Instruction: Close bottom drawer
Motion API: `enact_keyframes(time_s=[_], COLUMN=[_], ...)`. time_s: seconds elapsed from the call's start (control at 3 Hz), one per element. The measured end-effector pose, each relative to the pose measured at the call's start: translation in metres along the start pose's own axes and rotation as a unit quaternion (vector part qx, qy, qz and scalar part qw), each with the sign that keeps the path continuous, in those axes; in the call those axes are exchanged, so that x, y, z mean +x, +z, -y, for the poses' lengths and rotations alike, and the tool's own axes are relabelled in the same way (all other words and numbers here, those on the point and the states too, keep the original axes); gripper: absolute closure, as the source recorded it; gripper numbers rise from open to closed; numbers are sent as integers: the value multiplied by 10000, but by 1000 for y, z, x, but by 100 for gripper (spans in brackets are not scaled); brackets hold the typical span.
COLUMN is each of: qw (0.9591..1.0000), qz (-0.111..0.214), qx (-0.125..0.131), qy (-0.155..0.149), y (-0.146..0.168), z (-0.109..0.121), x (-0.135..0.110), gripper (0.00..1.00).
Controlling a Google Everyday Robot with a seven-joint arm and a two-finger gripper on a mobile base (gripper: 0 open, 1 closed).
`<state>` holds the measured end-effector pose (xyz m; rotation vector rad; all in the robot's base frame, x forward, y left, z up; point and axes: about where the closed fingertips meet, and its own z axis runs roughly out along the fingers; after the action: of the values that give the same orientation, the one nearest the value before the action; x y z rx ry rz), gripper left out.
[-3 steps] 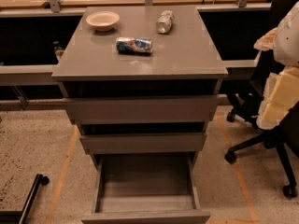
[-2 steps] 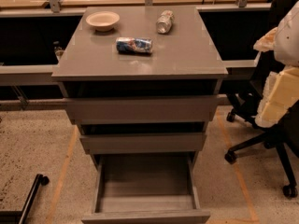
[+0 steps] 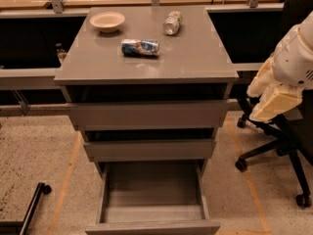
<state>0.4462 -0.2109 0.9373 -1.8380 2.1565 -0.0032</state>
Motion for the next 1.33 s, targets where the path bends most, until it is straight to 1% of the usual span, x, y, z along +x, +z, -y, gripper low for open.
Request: enact_keyframes(time_s=[0.33,0.67,1.0,1.33], qw=[9989,9988,9988,9984], qz=[258,260,252,332], qx=[-277,-270,-275,-313], qy=[-264,-311,-313,-322], y=[50,51,51,76], z=[-3,-3,-3,-6], x=[13,12,12,9], gripper=[79,99,100,100])
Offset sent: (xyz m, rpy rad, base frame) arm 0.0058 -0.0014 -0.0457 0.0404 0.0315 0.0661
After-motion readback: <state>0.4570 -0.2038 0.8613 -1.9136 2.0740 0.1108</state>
